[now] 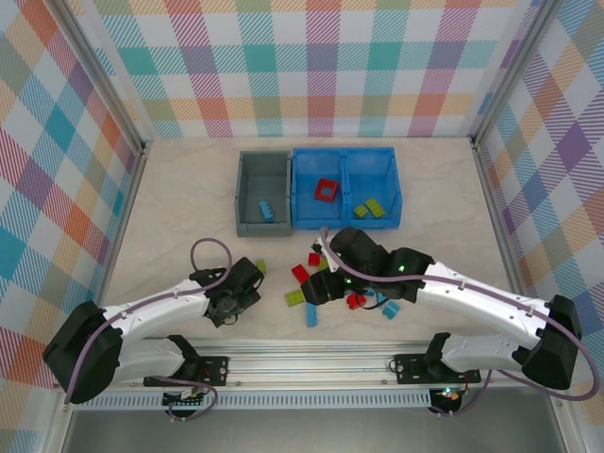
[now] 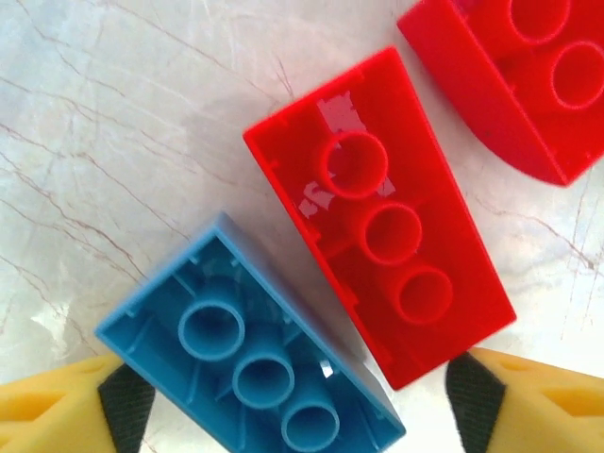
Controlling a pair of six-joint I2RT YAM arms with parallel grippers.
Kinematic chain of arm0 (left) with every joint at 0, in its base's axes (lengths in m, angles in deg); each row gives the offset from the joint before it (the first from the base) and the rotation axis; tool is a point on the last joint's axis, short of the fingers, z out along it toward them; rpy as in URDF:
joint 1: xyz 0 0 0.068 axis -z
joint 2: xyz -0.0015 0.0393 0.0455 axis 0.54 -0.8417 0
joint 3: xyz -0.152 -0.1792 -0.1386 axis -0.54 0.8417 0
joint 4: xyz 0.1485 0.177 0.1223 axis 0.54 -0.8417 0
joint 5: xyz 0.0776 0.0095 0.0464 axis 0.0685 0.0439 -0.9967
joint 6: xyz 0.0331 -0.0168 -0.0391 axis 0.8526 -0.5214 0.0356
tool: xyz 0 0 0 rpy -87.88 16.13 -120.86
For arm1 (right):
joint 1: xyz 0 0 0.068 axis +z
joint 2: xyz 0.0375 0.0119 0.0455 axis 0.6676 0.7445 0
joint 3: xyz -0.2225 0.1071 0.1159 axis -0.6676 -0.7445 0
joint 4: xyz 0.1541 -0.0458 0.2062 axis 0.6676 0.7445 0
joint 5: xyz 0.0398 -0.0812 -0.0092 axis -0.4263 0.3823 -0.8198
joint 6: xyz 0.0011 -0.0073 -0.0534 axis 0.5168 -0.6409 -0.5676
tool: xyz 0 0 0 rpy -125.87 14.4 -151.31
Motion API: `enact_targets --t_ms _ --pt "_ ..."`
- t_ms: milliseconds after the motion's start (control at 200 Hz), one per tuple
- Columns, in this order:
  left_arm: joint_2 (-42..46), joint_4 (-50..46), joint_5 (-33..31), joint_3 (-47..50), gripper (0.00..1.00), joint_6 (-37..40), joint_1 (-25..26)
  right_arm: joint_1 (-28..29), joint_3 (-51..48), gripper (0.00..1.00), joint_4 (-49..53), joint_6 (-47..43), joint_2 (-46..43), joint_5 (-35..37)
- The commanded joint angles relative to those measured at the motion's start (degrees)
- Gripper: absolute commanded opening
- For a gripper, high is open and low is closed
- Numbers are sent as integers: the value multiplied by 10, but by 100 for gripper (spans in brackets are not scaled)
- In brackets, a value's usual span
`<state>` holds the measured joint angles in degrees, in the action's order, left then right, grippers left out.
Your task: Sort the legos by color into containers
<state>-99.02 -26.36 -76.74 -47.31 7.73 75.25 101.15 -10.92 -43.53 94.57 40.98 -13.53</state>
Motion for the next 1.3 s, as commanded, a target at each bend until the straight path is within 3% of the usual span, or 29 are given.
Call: enact_targets --t_ms 0,90,315,595,835,1035,1180,1295 --pt "5 -12 -30 5 75 -4 -10 11 10 67 -32 -29 0 -86" --pt "11 -12 -36 12 67 0 -16 13 1 68 -49 -33 -8 -124" --pt "3 -12 -35 20 66 16 -28 18 4 67 -46 -23 -5 -118" --pt "-1 5 -28 24 40 20 -28 24 8 66 -56 -18 13 -110" --pt "78 -58 -22 -4 31 20 -24 25 32 64 -57 -29 -8 -100" --pt "133 -140 -14 -150 27 67 -15 24 76 64 -62 -40 -36 -31" --pt "23 -170 -27 -304 28 185 -25 24 96 64 -78 -44 -28 49" --pt "-93 -165 -23 -416 28 275 -67 22 113 64 -94 -48 -8 107"
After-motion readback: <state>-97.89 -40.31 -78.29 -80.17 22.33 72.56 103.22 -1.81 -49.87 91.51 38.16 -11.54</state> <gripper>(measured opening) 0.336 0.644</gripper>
